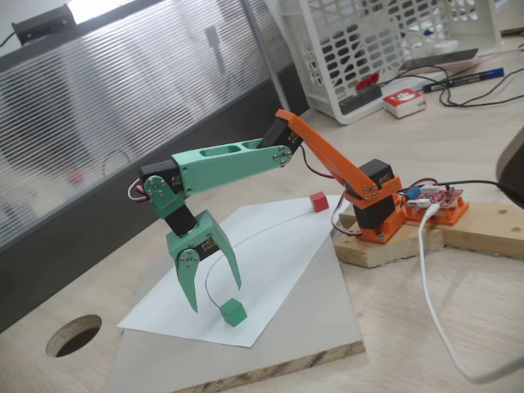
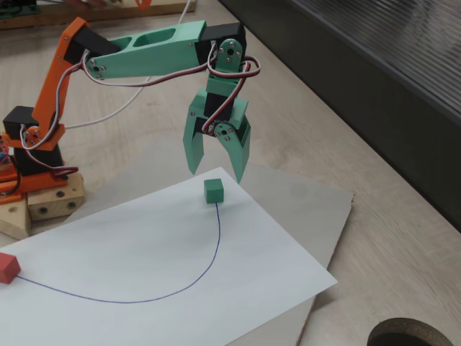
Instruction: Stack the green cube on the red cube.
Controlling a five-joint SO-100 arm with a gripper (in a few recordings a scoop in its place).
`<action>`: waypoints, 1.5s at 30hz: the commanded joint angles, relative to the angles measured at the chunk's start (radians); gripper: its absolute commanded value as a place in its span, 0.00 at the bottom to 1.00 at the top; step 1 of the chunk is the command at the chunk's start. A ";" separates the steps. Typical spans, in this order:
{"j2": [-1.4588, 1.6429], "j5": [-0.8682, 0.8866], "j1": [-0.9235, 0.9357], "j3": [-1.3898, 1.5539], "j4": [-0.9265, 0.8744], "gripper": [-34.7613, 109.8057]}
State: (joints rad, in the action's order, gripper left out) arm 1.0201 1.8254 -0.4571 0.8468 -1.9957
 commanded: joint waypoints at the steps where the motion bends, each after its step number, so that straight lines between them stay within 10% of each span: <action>1: 0.017 0.003 0.002 -0.006 -0.029 0.61; 45: -0.104 -0.003 0.002 -0.020 -0.029 0.61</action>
State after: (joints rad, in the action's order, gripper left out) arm 0.9020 1.8224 -0.4495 0.8422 -1.9957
